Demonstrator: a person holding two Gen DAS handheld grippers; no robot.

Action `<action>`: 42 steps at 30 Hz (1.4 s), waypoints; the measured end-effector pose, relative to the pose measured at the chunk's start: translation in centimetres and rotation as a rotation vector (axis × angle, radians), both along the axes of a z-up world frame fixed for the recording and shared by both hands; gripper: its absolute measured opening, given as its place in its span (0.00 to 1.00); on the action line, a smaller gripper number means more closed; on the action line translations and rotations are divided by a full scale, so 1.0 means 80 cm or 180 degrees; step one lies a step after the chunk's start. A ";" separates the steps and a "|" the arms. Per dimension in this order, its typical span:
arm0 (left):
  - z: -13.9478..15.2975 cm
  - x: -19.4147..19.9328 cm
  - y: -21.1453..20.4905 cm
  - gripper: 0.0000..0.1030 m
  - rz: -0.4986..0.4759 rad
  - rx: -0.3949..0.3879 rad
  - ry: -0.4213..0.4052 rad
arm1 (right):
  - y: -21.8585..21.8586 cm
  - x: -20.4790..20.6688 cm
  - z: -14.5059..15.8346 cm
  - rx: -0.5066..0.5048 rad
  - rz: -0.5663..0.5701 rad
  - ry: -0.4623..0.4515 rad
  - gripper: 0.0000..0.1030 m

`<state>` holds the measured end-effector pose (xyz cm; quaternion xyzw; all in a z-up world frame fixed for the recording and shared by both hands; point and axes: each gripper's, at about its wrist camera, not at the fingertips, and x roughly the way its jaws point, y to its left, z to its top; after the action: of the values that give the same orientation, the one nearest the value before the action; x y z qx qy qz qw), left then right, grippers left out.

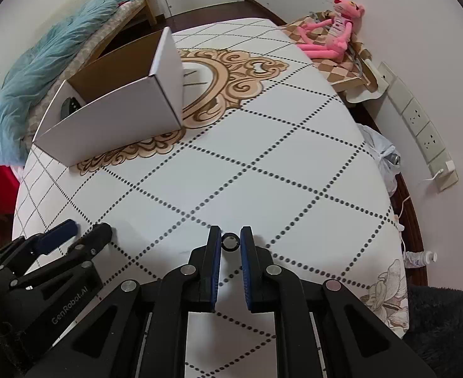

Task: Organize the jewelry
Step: 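Grasp a small black ring with the right tool while the left tool grasps another, then carry both black rings over the white box and open both tools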

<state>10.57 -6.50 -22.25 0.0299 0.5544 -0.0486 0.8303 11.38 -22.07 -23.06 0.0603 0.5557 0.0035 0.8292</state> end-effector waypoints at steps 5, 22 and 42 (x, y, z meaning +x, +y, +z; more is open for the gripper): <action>0.000 0.001 -0.008 0.10 -0.0056 -0.0012 -0.0032 | 0.000 0.002 0.003 0.0035 -0.0026 -0.0029 0.13; 0.120 0.149 0.073 0.10 0.0003 -0.0794 -0.0004 | 0.044 0.171 0.099 0.1038 0.0419 -0.0050 0.12; 0.131 0.200 0.150 0.93 0.0606 -0.0445 0.0106 | 0.081 0.259 0.074 0.1042 0.0520 0.0535 0.36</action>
<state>26.61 5.49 -11.76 -0.0817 0.5636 -0.0086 0.8219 32.11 -15.59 -17.11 0.1492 0.6180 0.1560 0.7560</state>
